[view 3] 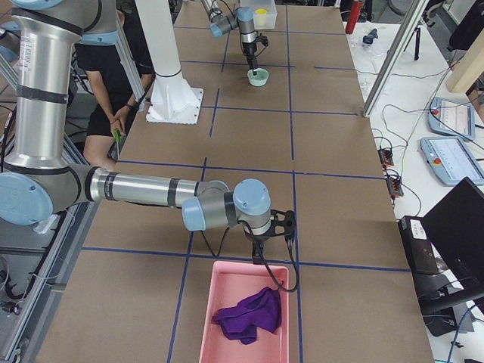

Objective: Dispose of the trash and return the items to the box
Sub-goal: 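Reach the left gripper to the pale green bowl and grasp its rim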

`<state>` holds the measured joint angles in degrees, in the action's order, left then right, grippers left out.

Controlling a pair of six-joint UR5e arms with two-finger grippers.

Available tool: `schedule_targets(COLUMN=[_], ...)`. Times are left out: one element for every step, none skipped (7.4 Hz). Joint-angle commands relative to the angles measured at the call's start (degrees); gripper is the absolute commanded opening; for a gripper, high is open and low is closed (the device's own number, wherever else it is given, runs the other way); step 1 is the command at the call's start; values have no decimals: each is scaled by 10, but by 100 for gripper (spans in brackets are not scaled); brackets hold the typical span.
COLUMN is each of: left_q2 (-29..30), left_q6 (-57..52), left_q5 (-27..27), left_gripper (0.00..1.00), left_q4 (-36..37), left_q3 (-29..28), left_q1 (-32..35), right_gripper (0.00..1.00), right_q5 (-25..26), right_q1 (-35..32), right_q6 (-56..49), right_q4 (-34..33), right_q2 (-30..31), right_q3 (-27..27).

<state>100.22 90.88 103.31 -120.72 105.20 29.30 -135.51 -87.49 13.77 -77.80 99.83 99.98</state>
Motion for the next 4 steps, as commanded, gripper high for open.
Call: schedule_targets(left_q2=[-3, -4, -2, -8], left_q6=[0, 1, 0, -1], left_q5=[0, -9, -10, -6], left_gripper=[12, 0, 0, 0], left_q4=[0, 1, 1, 27], left_q3=[-10, -14, -2, 39], left_q1=[0, 0, 7, 11], right_gripper=[100, 100, 100, 100], right_q5=[-5, -3, 0, 9], right_q1=[27, 42, 57, 79], right_q6=[30, 61, 118, 158], right_q4=[-63, -53, -52, -49], right_q2=[-1, -11, -27, -31], right_q3=[70, 74, 79, 78])
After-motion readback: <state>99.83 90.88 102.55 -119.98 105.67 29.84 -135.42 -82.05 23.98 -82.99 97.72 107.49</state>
